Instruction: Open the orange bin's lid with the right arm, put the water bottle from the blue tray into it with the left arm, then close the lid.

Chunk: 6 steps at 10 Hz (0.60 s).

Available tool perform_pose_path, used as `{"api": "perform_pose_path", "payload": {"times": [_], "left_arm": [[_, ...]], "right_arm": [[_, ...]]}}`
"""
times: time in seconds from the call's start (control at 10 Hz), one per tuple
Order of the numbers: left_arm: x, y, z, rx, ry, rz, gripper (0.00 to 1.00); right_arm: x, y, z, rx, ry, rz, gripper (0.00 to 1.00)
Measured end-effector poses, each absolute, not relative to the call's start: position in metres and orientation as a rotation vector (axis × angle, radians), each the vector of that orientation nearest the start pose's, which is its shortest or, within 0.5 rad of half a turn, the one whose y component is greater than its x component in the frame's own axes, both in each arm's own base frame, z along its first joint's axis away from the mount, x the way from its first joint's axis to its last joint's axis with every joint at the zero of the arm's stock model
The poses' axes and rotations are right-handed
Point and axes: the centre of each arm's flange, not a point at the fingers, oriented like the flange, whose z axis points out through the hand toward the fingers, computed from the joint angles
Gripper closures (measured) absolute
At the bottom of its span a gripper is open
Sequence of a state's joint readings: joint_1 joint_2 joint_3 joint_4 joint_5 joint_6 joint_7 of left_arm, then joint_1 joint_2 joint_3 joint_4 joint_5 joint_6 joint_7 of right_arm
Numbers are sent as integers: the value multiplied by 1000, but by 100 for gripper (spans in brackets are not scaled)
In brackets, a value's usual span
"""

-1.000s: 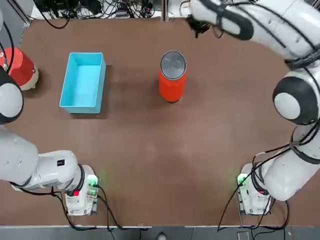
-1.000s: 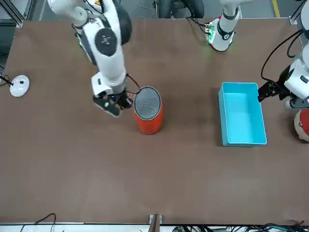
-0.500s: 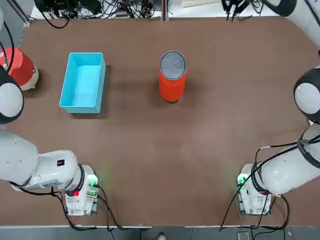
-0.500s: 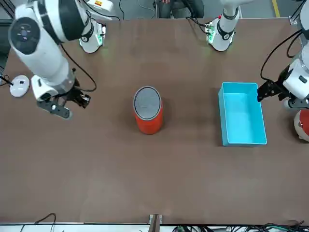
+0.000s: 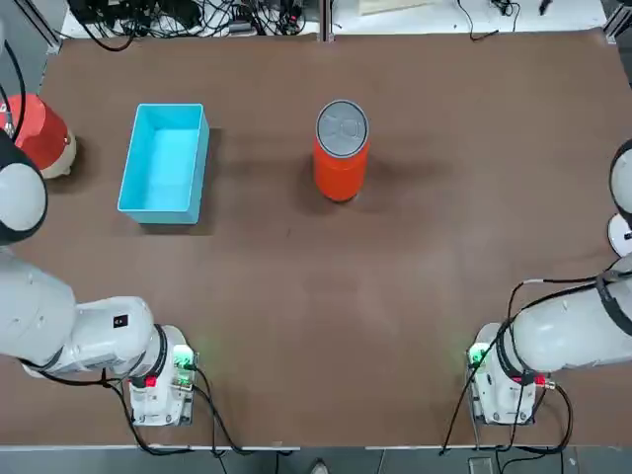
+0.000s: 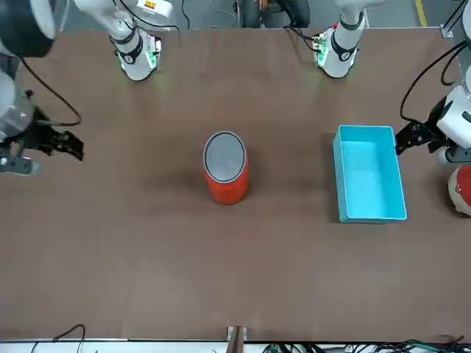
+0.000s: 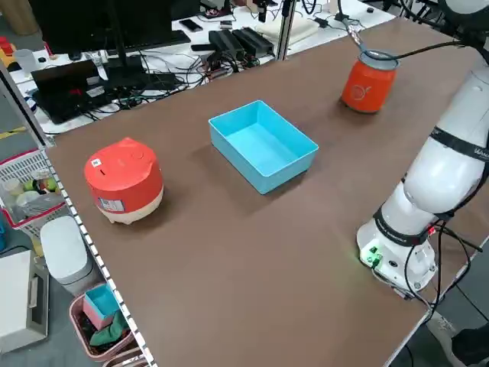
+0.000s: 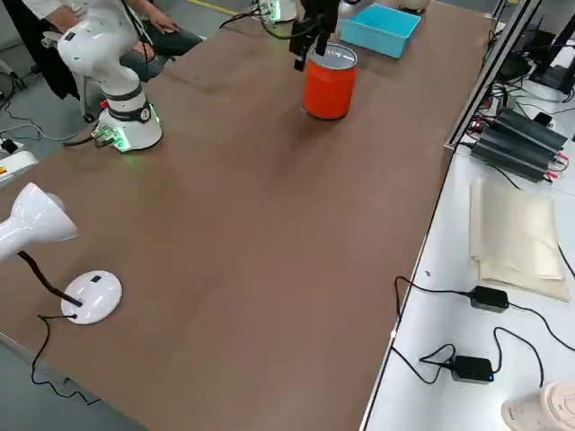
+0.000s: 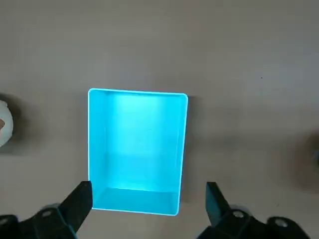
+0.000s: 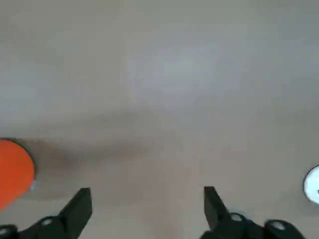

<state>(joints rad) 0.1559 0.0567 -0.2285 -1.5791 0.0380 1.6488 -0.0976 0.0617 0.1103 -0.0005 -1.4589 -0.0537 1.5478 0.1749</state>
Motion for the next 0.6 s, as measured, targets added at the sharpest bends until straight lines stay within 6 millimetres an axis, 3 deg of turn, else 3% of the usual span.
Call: {"api": "perform_pose_path", "payload": {"times": [0.3, 0.6], "left_arm": [[577, -35, 597, -3118, -36, -28, 0], [577, -34, 597, -3118, -38, -27, 0]], "right_arm": [[575, 6, 632, -3195, 119, -17, 0], [573, 1, 634, -3195, 117, -20, 0]]}}
